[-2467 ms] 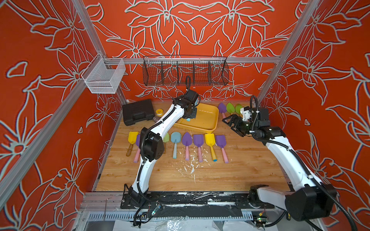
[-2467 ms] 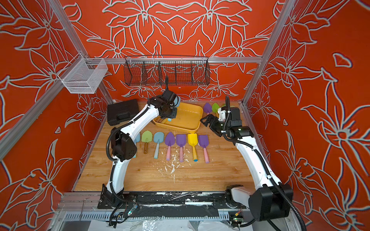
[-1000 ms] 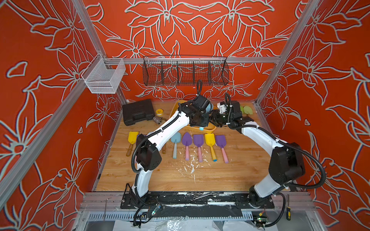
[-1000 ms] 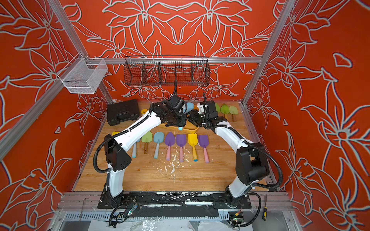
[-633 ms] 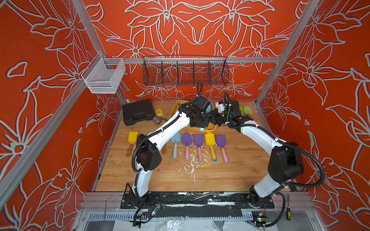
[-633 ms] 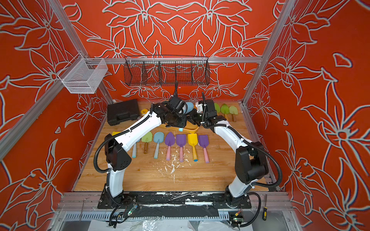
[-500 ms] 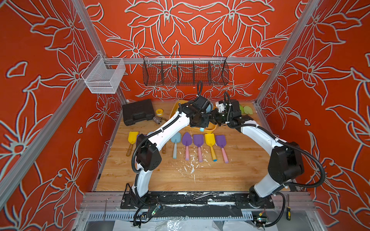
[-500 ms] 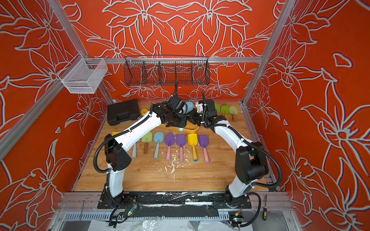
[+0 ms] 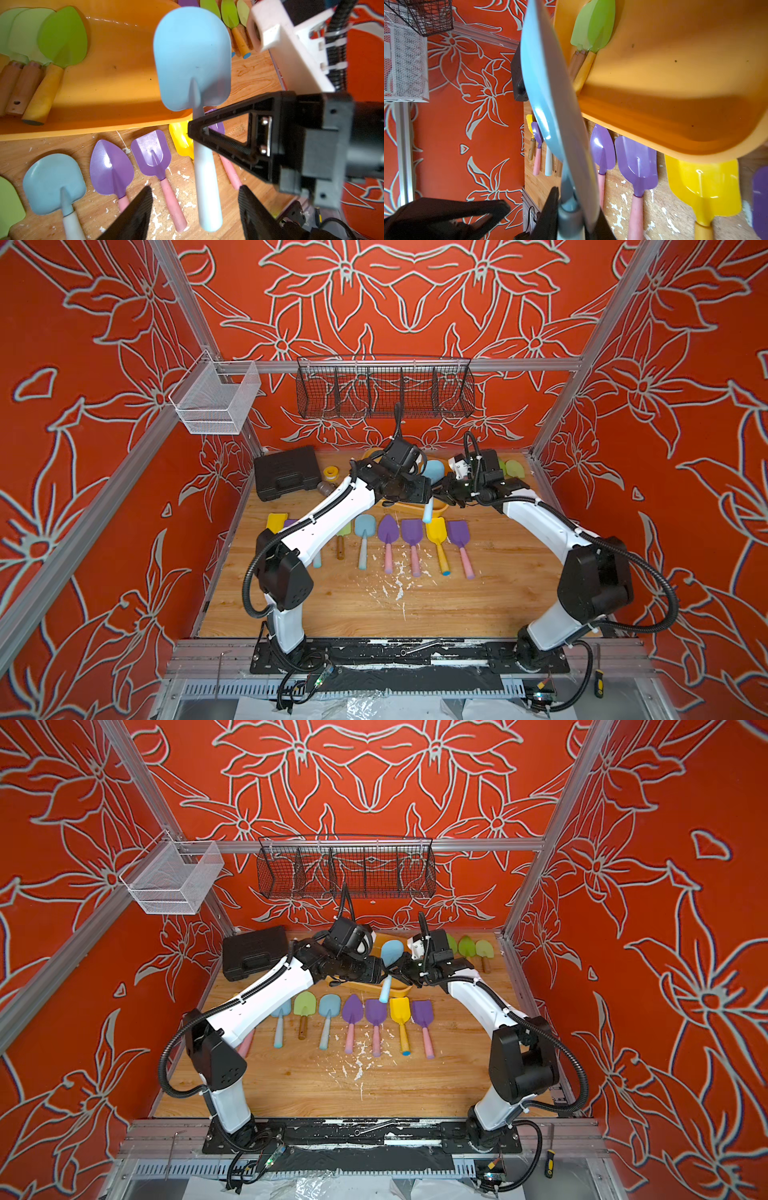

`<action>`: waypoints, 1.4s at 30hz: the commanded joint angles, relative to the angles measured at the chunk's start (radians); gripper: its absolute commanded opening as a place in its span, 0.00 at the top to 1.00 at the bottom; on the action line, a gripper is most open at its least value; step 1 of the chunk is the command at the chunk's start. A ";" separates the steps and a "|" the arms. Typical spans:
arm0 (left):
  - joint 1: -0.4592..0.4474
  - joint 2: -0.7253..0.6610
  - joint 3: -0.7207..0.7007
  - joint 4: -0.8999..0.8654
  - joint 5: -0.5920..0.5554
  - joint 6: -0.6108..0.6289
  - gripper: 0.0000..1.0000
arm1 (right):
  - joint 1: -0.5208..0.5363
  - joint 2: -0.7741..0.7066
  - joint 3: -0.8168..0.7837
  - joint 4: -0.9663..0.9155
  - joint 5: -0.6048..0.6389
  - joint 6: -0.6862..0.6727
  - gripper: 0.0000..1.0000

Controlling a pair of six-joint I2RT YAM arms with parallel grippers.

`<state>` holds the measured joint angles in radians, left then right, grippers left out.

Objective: Take the shovel out of the storage box
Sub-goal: Place the shovel at the center of the board.

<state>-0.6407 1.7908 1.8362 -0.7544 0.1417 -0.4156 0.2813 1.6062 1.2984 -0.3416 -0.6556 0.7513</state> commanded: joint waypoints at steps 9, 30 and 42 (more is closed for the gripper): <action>0.059 -0.285 -0.176 0.172 -0.041 0.063 0.16 | -0.144 -0.154 -0.032 -0.271 -0.046 -0.346 1.00; 0.105 -0.450 -0.181 0.165 -0.063 0.122 0.05 | -0.377 -0.155 -0.279 -0.454 0.177 -0.661 1.00; 0.118 -0.503 -0.214 0.161 -0.088 0.130 0.04 | -0.380 0.040 -0.241 -0.460 0.218 -0.661 1.00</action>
<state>-0.5293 1.3140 1.6382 -0.5995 0.0662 -0.3016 -0.0959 1.6108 1.0298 -0.7776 -0.4721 0.1257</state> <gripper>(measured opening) 0.956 0.198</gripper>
